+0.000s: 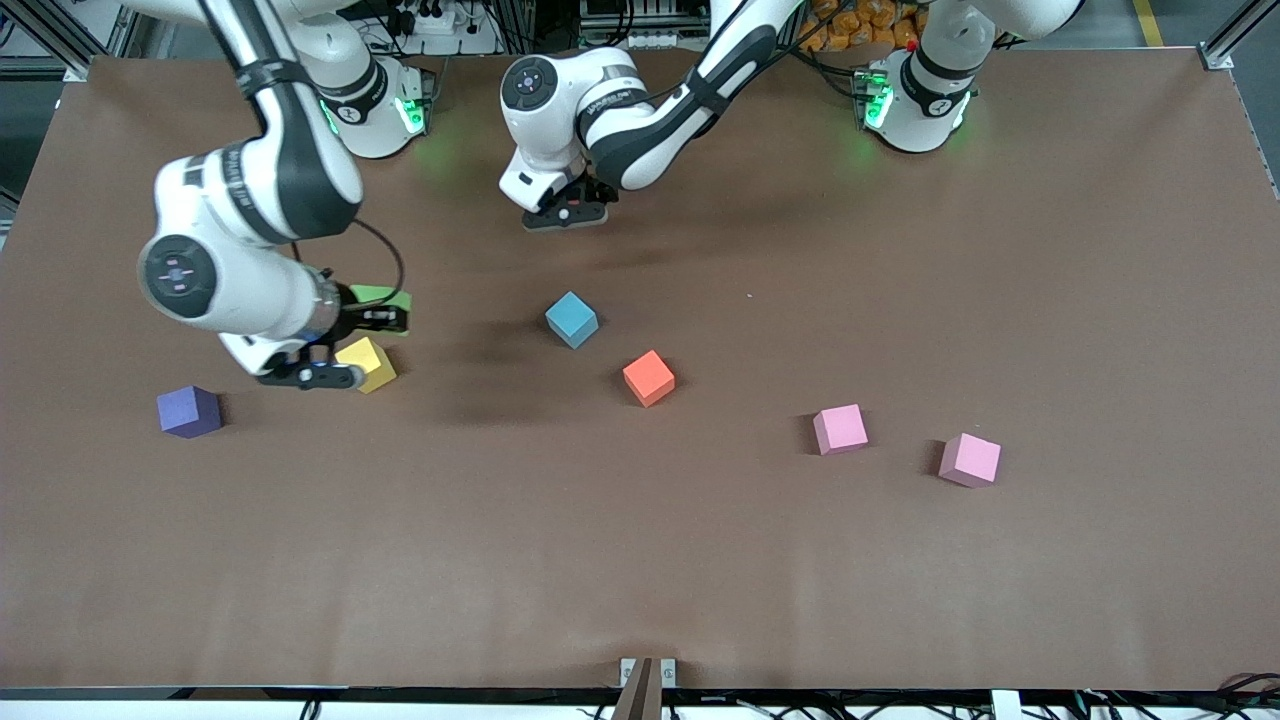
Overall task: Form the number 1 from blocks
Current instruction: 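Place the red cube mid-table with the left gripper while the right carries green, then place the green cube beside the red cube with the right gripper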
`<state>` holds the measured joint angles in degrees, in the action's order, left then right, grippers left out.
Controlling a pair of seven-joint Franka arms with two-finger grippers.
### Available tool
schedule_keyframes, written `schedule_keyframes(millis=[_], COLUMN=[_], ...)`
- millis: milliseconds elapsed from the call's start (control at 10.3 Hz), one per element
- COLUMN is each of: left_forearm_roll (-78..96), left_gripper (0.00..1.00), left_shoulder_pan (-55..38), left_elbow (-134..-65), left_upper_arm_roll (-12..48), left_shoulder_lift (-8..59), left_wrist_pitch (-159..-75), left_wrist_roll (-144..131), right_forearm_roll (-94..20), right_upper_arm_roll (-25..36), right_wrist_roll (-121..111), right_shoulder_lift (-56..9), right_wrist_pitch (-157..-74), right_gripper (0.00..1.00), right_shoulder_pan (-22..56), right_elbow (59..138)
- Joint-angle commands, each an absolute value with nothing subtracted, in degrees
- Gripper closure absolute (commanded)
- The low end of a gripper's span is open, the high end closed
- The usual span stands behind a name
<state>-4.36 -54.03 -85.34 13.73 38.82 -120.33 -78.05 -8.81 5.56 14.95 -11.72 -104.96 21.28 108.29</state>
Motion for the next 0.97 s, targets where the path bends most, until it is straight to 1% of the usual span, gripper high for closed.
schedule_keyframes(millis=[0,194,387,581,871], left_forearm_roll=[-4.83,-4.48,-3.26,-2.03,-2.11], left_gripper=[0.00,0.00,0.00,0.00,0.00], left_shoulder_pan=[-54.58,-54.58,-52.57,-48.89,-43.70], left_elbow=[-83.32,-82.36,-82.18,-82.18,-82.18], left_upper_arm_roll=[7.85,3.88,3.43,3.43,3.43], left_shoulder_lift=[38.85,39.20,40.08,40.25,40.25], left_wrist_pitch=[-119.62,-120.67,-122.68,-124.18,-124.89], left_wrist_roll=[-85.31,-91.38,-96.40,-97.64,-96.86], right_forearm_roll=[-9.58,-9.67,-10.19,-10.81,-11.16], right_upper_arm_roll=[5.63,5.45,5.45,5.45,5.45], right_wrist_roll=[16.35,16.26,18.17,23.26,34.69], right_shoulder_lift=[-9.06,-5.91,-3.62,-1.16,-0.70], right_wrist_pitch=[-106.08,-112.29,-116.26,-122.58,-130.41], right_gripper=[0.38,0.38,0.38,0.38,0.38], right_shoulder_pan=[23.72,24.60,27.41,32.32,41.46], right_elbow=[112.57,119.75,124.60,130.67,134.55])
